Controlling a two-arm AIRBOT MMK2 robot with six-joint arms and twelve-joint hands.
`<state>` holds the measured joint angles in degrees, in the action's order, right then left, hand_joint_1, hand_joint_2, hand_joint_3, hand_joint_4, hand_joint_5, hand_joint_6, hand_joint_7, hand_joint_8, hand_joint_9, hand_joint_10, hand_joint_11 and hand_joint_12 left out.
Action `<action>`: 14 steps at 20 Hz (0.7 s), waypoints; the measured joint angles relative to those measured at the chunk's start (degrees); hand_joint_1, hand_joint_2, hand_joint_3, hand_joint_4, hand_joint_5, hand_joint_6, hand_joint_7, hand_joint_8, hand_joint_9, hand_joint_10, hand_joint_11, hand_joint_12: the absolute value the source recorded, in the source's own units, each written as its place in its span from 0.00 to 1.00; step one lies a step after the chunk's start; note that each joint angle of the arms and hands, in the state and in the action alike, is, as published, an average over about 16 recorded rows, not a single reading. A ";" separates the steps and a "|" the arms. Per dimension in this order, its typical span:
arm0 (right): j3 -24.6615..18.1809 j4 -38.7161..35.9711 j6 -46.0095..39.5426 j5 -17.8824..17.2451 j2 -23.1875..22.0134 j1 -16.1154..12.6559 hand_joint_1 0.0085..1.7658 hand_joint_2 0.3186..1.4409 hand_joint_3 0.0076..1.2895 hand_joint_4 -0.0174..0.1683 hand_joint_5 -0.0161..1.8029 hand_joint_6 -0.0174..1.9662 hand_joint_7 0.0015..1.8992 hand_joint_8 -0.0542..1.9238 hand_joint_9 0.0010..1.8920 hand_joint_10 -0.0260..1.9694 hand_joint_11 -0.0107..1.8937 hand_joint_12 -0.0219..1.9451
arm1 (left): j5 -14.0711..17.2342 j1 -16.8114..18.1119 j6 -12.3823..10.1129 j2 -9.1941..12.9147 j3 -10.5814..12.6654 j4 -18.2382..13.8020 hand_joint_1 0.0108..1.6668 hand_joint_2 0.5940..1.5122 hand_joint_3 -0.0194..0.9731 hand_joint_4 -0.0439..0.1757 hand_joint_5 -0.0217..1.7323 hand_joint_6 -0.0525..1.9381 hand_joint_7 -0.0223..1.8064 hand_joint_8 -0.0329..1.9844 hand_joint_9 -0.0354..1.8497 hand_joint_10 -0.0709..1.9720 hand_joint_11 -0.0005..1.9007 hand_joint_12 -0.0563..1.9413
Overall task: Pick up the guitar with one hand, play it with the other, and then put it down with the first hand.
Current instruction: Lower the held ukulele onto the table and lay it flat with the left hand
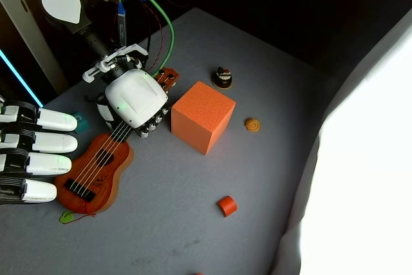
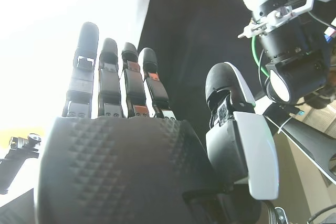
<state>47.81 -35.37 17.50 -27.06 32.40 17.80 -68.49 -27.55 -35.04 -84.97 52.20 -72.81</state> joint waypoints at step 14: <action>-0.04 -0.05 0.00 -0.07 0.00 0.00 0.12 0.91 0.01 0.08 0.02 0.21 0.06 0.02 0.01 0.16 0.02 0.40 | 3.37 -0.80 0.74 -0.41 0.68 -3.47 0.03 0.56 0.03 0.27 0.27 0.36 0.27 0.29 0.24 0.39 0.14 0.66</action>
<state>47.77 -35.42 17.50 -27.13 32.40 17.80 -65.12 -28.35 -34.30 -85.38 52.89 -76.28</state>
